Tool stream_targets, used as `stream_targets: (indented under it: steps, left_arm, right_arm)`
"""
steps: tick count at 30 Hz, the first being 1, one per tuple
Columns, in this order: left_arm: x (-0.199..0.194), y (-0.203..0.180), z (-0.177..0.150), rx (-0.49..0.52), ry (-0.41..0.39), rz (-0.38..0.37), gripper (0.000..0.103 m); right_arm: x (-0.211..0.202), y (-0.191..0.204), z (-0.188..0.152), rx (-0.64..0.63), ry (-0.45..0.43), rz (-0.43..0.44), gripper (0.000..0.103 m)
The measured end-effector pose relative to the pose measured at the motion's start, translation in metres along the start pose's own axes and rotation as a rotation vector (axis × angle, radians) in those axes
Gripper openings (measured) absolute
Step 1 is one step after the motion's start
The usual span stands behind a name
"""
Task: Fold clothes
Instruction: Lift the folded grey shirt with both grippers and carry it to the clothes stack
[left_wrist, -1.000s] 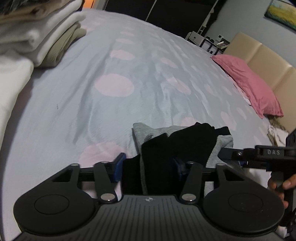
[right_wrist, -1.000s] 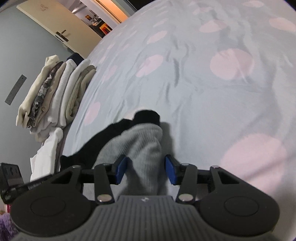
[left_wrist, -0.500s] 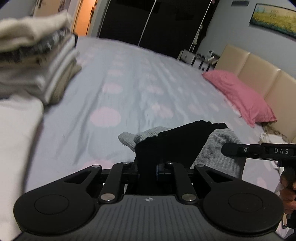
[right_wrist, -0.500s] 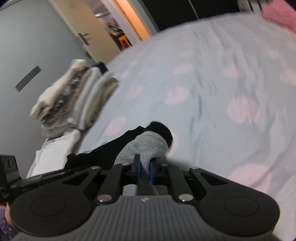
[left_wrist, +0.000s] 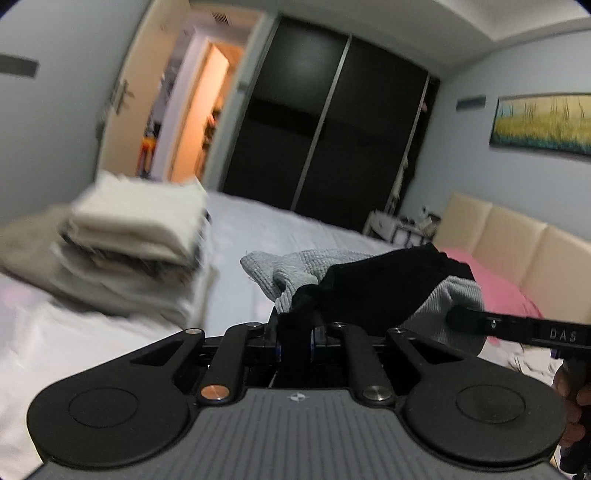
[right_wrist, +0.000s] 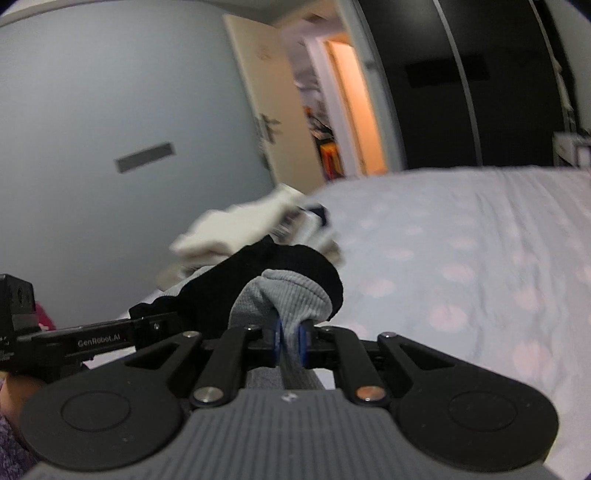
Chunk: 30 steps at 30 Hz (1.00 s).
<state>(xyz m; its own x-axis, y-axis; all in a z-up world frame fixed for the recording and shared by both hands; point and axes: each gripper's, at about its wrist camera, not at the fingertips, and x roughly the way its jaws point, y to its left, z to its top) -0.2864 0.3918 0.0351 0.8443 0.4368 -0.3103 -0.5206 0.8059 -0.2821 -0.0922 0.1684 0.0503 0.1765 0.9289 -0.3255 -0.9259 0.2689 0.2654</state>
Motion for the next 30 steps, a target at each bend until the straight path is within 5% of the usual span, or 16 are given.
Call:
stream_targets:
  steps: [6,13,20,30]
  left_arm:
    - [-0.054,0.044,0.041,0.051,-0.086,0.075,0.010]
    - [-0.086,0.100,0.054,0.053,-0.033,0.153,0.010]
    - [-0.018,0.157,0.033,0.041,0.162,0.213,0.010]
    - [0.098,0.206,0.016,0.057,0.315,0.248,0.010]
  right_arm:
    - [0.019,0.063,0.022,-0.032,-0.054,0.129,0.011]
    - [0.062,0.123,0.020,-0.017,0.007,0.263,0.011]
    - [0.125,0.135,-0.015,-0.031,0.124,0.258,0.011]
    - [0.235,0.092,-0.023,-0.025,0.254,0.161,0.011]
